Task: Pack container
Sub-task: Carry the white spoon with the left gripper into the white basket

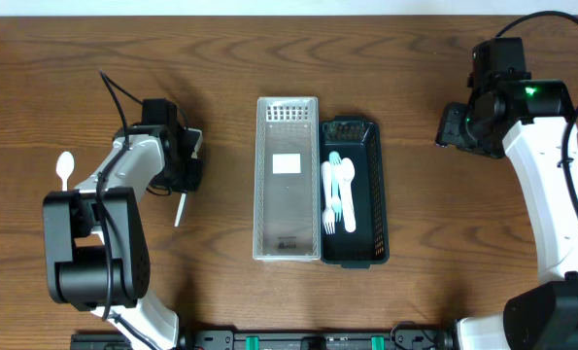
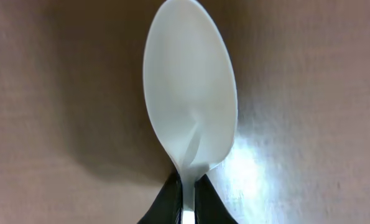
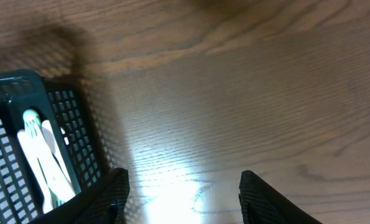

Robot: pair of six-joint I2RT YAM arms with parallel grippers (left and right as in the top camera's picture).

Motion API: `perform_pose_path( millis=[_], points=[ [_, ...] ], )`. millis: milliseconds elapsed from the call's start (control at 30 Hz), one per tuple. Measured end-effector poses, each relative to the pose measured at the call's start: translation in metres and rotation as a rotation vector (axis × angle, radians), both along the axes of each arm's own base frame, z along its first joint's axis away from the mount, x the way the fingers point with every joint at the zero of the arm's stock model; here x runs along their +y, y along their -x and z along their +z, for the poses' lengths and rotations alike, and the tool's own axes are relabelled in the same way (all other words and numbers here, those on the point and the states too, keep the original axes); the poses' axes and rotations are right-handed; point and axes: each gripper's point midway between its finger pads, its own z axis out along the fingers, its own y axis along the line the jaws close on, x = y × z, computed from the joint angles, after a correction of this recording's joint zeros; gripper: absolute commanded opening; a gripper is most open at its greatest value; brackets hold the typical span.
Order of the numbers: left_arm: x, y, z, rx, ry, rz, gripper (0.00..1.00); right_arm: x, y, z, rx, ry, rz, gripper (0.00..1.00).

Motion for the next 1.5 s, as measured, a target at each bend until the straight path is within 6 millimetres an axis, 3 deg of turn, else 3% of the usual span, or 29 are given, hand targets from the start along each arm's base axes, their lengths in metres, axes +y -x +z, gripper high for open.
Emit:
perform_pose_path(
  millis=[133,267,400,500,567,667,800,1067,1100,1200,1233,1400,1500],
  points=[
    [-0.007,0.007,0.023,0.004,-0.001,0.005,0.06,-0.006,-0.004,0.001,-0.016,0.007,0.007,0.6],
    [-0.03,0.002,0.08,-0.098,0.009,-0.006,0.06,-0.017,-0.01,0.003,-0.04,0.018,-0.001,0.61],
    [-0.072,0.0,0.145,-0.264,0.051,-0.05,0.06,-0.033,-0.012,0.005,-0.052,0.027,-0.033,0.61],
    [-0.11,0.01,0.174,-0.348,0.105,-0.098,0.06,-0.043,-0.012,0.005,-0.055,0.03,-0.055,0.61],
    [-0.135,0.017,0.183,-0.372,0.144,-0.126,0.06,-0.048,-0.011,0.005,-0.055,0.032,-0.065,0.61],
    [-0.169,0.024,0.182,-0.375,0.186,-0.16,0.06,-0.051,-0.011,0.005,-0.055,0.036,-0.071,0.61],
    [-0.208,0.028,0.16,-0.329,0.207,-0.21,0.06,-0.051,-0.01,0.005,-0.054,0.037,-0.068,0.62],
    [-0.224,0.017,0.085,-0.178,0.144,-0.186,0.06,-0.051,-0.006,0.004,-0.036,0.037,-0.068,0.61],
    [-0.224,0.018,0.078,-0.162,0.135,-0.185,0.09,-0.051,-0.006,0.004,-0.035,0.037,-0.069,0.61],
    [-0.223,0.019,0.069,-0.141,0.123,-0.189,0.56,-0.051,-0.006,0.004,-0.035,0.038,-0.07,0.62],
    [-0.223,0.019,0.069,-0.142,0.123,-0.19,0.64,-0.051,-0.006,0.004,-0.035,0.038,-0.07,0.62],
    [-0.224,0.018,0.081,-0.174,0.132,-0.226,0.77,-0.052,-0.006,0.004,-0.035,0.038,-0.071,0.61],
    [-0.22,0.017,0.103,-0.231,0.131,-0.256,0.86,-0.052,-0.006,0.003,-0.035,0.038,-0.07,0.61]
  ],
)
